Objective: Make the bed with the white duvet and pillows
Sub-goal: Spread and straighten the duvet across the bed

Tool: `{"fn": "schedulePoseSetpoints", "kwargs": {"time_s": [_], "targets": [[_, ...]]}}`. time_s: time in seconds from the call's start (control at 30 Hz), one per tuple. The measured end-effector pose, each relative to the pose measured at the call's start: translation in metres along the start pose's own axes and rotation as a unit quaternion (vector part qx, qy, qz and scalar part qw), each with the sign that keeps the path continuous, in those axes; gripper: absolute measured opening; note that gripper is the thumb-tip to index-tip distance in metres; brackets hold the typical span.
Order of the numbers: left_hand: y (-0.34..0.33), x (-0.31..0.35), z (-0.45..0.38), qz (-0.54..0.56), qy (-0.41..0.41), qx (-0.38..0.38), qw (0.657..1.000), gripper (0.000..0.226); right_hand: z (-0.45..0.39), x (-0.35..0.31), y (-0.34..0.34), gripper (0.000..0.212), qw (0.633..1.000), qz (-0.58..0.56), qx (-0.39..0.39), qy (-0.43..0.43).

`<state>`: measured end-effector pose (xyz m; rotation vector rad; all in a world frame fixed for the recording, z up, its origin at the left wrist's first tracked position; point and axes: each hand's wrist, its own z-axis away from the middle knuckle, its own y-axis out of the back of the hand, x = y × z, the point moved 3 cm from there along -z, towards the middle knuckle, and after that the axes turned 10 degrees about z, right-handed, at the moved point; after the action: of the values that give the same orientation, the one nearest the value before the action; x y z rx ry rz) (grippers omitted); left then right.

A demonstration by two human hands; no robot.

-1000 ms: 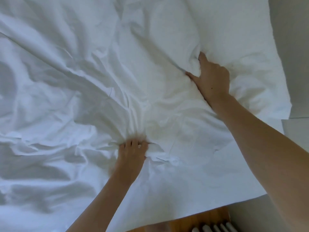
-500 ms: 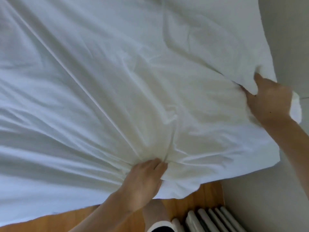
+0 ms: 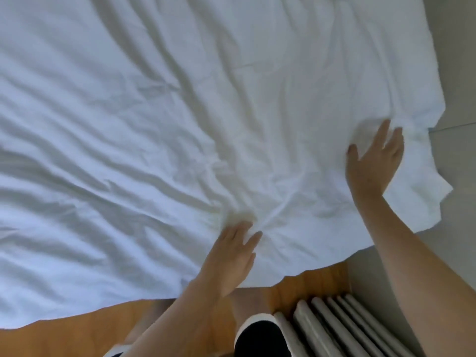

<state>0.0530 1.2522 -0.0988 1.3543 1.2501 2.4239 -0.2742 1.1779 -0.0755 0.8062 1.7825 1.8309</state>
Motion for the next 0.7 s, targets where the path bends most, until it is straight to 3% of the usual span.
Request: {"fn": "schedulePoseSetpoints", "kwargs": {"time_s": [0.1,0.23,0.37,0.57,0.7], "targets": [[0.023,-0.044,0.014,-0.016,0.038,0.07,0.997,0.039,0.043,-0.06,0.001,0.064,0.99,-0.057,0.084,0.102],[0.047,-0.107,0.043,-0.085,0.063,0.089,0.99,0.047,0.114,-0.137,-0.013,0.066,0.957,-0.078,0.022,0.278],[0.075,-0.161,0.093,-0.112,0.113,0.089,0.983,0.054,0.215,-0.211,-0.019,0.068,0.873,-0.095,-0.03,0.478],[0.112,-0.253,0.213,-0.162,0.187,0.158,0.956,0.056,0.363,-0.301,-0.021,0.083,0.74,-0.122,-0.096,0.655],[0.137,-0.315,0.305,-0.182,0.27,0.194,0.925,0.063,0.439,-0.358,-0.036,0.1,0.706,-0.044,-0.101,0.7]]}}
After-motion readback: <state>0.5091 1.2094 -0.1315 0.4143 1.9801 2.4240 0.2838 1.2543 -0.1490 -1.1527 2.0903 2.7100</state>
